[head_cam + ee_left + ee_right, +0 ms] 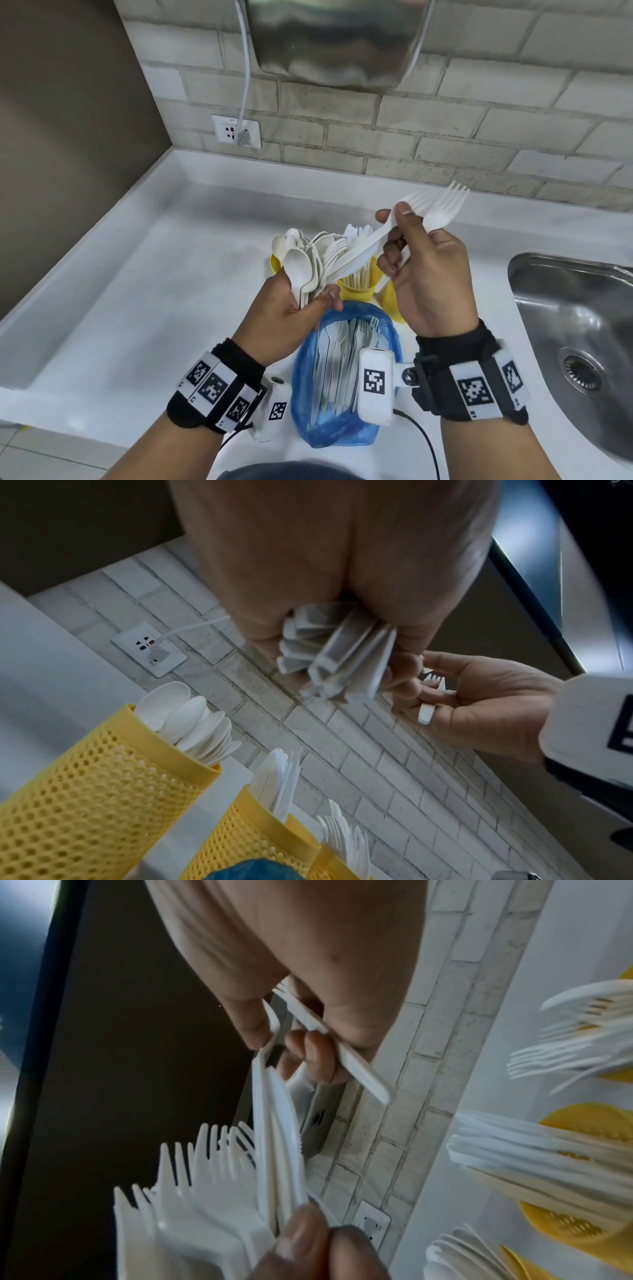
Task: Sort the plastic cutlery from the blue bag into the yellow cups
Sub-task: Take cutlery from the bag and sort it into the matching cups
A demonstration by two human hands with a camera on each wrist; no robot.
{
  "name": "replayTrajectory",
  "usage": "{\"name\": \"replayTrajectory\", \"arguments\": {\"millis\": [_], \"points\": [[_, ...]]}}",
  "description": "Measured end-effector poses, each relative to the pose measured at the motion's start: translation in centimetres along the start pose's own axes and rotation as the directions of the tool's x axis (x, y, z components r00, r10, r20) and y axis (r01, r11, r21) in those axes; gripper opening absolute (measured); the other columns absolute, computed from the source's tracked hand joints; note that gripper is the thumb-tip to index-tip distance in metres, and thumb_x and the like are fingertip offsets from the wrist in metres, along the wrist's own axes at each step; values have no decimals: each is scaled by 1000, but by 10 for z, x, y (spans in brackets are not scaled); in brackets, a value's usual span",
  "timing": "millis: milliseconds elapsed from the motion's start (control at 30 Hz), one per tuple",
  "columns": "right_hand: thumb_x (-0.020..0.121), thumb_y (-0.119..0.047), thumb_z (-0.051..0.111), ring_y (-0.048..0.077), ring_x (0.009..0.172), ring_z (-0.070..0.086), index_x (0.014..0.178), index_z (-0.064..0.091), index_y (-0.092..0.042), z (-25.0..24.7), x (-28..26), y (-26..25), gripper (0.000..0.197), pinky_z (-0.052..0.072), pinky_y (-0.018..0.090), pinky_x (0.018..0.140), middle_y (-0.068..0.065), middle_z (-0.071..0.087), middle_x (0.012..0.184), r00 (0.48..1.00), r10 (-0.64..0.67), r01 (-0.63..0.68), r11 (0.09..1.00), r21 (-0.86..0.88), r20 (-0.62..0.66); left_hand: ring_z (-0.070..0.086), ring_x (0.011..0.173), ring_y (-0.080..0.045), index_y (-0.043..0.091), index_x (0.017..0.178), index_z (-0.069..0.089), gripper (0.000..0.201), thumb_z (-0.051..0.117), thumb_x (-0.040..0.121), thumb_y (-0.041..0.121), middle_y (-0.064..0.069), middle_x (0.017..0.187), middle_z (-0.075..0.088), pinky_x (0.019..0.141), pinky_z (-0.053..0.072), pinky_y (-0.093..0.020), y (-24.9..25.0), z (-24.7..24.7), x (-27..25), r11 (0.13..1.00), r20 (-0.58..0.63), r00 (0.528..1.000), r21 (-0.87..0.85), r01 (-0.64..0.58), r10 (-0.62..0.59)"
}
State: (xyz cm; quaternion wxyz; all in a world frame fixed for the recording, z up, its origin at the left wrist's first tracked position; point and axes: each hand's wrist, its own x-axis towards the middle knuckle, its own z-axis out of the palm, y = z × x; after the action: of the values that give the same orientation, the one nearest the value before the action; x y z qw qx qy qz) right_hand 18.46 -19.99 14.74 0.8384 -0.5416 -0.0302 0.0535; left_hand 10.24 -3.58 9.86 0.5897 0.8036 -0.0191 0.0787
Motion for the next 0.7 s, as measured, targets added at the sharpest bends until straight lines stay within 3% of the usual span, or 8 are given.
{"name": "replayTrajectory", "arguments": {"millis": [67, 200, 333, 500, 600, 700], "points": [[97, -28, 65, 16, 62, 34, 91, 77, -4, -1, -2, 1, 28, 25, 31, 55, 8, 65, 86, 995, 42, -38, 998, -43, 88, 53, 51, -8, 19, 86, 68, 19, 59, 103, 16, 5, 79, 74, 60, 54, -28, 0, 1, 0, 1000, 12, 1000, 5, -3, 3], [97, -38, 61, 15, 64, 42, 101, 77, -3, -1, -5, 3, 39, 31, 30, 60, -1, 64, 74, 980, 74, -55, 993, -103, 187, 53, 51, -11, 19, 90, 69, 17, 59, 103, 17, 3, 82, 75, 62, 56, -41, 2, 4, -1, 1000, 30, 1000, -12, 6, -6], [105, -37, 49, 17, 69, 54, 87, 79, -9, 1, -5, -1, 45, 43, 33, 73, 9, 64, 84, 994, -6, 8, 1000, -12, 113, 52, 51, -11, 19, 92, 68, 15, 58, 103, 17, 3, 81, 74, 62, 56, -44, 4, 3, -1, 1000, 29, 999, -15, 14, -13], [110, -36, 41, 30, 76, 65, 71, 55, -8, -1, -2, -19, 50, 56, 39, 80, 12, 66, 72, 993, -90, 109, 953, 283, -80, 53, 51, -11, 14, 90, 67, 16, 59, 103, 17, 7, 75, 72, 65, 57, -40, 3, 2, -1, 999, 4, 999, -18, 47, -47], [110, -37, 40, 27, 60, 58, 69, 46, -14, -6, -2, -29, 48, 54, 38, 70, 9, 55, 61, 963, -185, 240, 915, 323, -194, 52, 51, -11, 15, 94, 66, 12, 59, 103, 18, 7, 74, 71, 66, 57, -40, 2, 2, -1, 998, -8, 999, -29, 51, -51], [110, -33, 42, 20, 49, 32, 68, 42, -17, -3, -7, -27, 45, 37, 29, 53, 3, 33, 57, 947, -270, 295, 946, 138, -175, 52, 50, -9, 17, 91, 66, 14, 59, 103, 16, 11, 71, 70, 60, 54, -29, 0, 4, 1, 1000, -30, 999, -11, 21, -22]]}}
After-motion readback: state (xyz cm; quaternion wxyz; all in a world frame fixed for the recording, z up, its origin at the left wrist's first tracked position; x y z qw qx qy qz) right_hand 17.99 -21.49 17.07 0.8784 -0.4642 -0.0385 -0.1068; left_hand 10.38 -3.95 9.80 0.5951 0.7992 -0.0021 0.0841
